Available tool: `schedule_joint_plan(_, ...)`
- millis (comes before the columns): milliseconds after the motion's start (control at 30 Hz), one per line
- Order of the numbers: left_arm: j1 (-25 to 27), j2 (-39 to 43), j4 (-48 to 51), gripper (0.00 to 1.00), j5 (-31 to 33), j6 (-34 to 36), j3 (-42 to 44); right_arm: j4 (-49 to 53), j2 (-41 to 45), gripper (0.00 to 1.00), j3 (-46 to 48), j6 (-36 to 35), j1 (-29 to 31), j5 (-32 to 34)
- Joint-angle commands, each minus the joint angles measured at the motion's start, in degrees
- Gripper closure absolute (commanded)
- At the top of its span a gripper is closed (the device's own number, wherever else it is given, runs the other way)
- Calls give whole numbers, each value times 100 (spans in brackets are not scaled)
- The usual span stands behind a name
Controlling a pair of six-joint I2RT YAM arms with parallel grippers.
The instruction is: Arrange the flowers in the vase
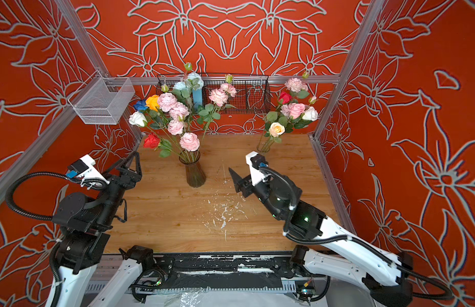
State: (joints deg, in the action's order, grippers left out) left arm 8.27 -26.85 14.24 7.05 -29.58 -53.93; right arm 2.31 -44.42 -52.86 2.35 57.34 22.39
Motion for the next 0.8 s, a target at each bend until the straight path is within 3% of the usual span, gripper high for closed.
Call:
schedule_joint_plan(0,16,365,943,7,247,160,199,876,625,3,414,500,-4,653)
schedule_joint_plan(233,16,611,1945,3,420,21,513,1709,1971,3,1141,1182,-4,1248)
schedule_joint_plan(467,14,463,2285,3,441,-77,763,2276,2562,3,1452,1942,-4,1720)
schedule_joint_plan(767,16,18,2513,3,909,-213,777,2821,2768,3,1362,1662,-4,2496)
